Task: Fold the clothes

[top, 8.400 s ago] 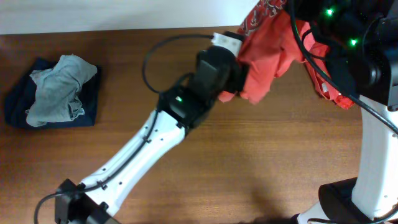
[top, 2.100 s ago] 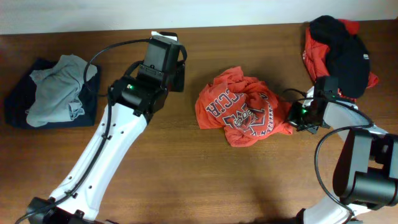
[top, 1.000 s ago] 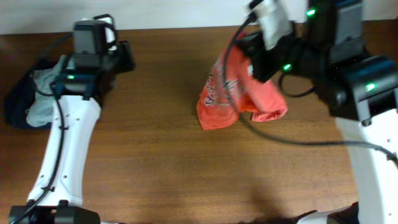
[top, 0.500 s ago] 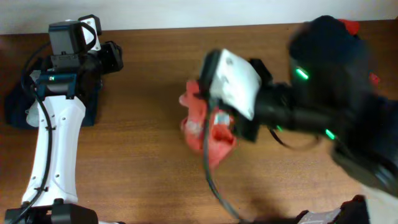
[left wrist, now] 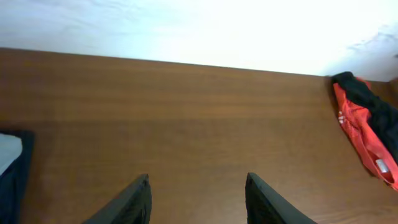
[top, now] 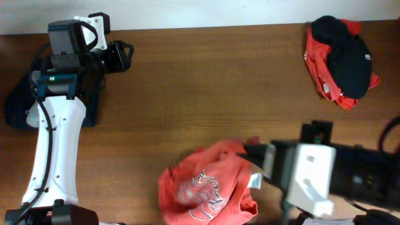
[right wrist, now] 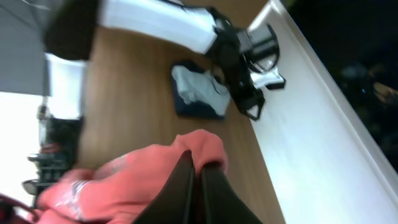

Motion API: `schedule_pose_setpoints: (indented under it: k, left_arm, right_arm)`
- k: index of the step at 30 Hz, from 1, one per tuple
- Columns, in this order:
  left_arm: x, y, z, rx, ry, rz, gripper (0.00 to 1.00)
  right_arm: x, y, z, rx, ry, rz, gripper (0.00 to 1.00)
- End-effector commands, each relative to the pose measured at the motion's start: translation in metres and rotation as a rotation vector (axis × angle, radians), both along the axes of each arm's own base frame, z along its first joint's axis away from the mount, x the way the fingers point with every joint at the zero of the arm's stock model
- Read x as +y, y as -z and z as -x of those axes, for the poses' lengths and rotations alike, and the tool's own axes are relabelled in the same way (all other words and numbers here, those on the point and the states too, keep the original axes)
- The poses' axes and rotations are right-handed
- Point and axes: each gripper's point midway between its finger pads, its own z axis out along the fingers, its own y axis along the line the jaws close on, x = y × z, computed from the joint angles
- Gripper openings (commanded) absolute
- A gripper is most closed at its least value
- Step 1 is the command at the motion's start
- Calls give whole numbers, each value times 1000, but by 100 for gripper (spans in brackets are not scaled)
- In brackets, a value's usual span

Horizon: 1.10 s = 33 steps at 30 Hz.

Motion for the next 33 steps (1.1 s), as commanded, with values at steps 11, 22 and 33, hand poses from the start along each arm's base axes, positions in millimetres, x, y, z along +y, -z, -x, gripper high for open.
schedule_pose_setpoints:
  k: [11,22,33]
  left_arm:
    - [-40,5,19,11,221,-29,49]
    - [-47,72,39,232,332,-85,49]
    - [-83,133,54,368,572,-38,50]
  right_arm:
    - [24,33,-108,-7,246,131,4]
    - [-32,35,-156,184,287,-11,4]
    - [-56,74,-212,353,349,-14,4]
